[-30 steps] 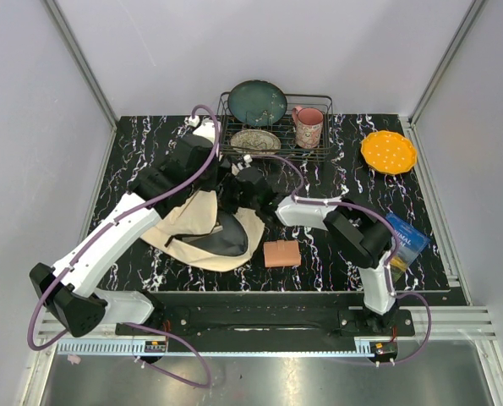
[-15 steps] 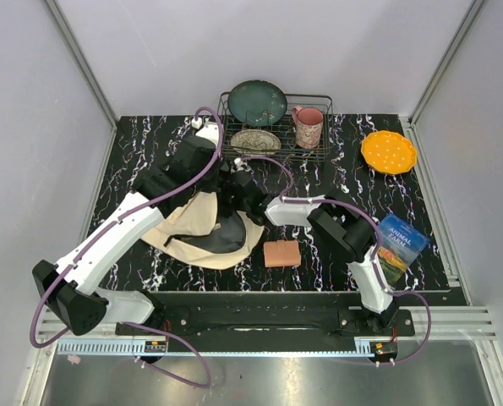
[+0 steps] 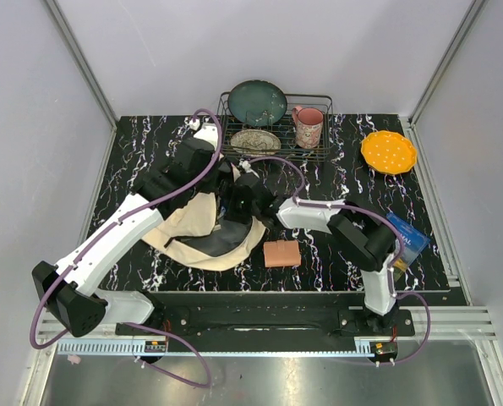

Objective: Pack the student bag
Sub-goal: Place the book in the student bag.

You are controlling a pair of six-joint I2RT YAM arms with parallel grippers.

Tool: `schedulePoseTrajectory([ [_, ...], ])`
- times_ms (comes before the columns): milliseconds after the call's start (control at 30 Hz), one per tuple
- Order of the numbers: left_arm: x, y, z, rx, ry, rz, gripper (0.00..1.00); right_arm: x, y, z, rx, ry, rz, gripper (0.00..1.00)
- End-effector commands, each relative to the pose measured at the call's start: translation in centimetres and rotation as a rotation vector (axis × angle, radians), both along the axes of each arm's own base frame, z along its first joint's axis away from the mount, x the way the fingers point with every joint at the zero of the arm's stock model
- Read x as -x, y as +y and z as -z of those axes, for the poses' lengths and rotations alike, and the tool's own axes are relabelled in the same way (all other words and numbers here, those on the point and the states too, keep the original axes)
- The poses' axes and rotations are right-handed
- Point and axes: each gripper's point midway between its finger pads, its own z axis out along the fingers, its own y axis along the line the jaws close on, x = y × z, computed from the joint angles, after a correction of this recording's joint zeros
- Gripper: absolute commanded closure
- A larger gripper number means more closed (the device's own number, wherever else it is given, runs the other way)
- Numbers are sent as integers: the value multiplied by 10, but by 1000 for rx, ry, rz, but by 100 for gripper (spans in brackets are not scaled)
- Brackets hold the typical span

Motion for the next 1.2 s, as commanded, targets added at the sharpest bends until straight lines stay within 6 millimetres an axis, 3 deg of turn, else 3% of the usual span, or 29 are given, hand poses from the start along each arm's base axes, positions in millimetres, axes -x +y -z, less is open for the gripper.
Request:
schedulePoseTrajectory([
  [0,-11,6,-34,55,-128,-43,100,3,-23,-30,43,-77,32,18],
  [33,-11,7,-32,48,-125,-48,100,5,-29,-40,44,-95,35,17],
  [100,-12,10,-30,42,-125,-56,100,10,-42,-42,74,-126,35,17],
  [133,-12,10,-28,38,-121,-56,100,14,-48,-60,52,-152,34,17],
  [200,-12,12,-25,30,-116,-60,100,22,-64,-63,69,-184,38,16],
  [233,-12,11,-23,28,-111,-57,100,27,-71,-88,30,-225,41,16],
  [267,-12,11,-22,26,-108,-55,97,32,-84,-82,61,-231,55,15],
  [300,-11,11,-20,25,-103,-52,89,35,-94,-86,69,-244,72,15],
  [333,-11,8,-20,34,-99,-39,73,42,-109,-101,66,-263,100,14],
  [400,-10,5,-18,46,-93,-26,50,42,-147,-87,156,-262,213,11],
  [433,-9,-1,-22,76,-100,1,34,46,-173,-92,194,-260,268,9],
  [467,-8,-6,-23,89,-100,13,29,42,-199,-84,257,-267,352,6],
  [500,-9,-12,-36,122,-119,26,24,39,-219,-81,290,-259,408,1],
  [533,-9,-24,-40,148,-111,56,19,31,-259,-83,324,-234,511,0],
  [633,-9,-68,-68,227,-168,167,9,26,-323,-67,335,-136,638,0],
  [667,-4,-87,-75,249,-178,220,6,20,-359,-58,330,-77,726,0],
  [733,4,-122,-70,280,-144,327,5,27,-391,-54,354,-26,794,0],
  [767,7,-133,-71,294,-138,356,5,28,-417,-54,386,-4,869,0],
  [867,16,-181,-61,373,-97,516,2,52,-459,-43,461,102,991,0],
  [900,18,-191,-57,389,-77,549,1,58,-481,-40,456,139,1080,0],
  [1000,19,-232,-23,432,14,667,1,78,-502,-29,437,225,1193,0],
  [1167,30,-263,-9,460,82,799,1,109,-547,-33,605,268,1382,0],
])
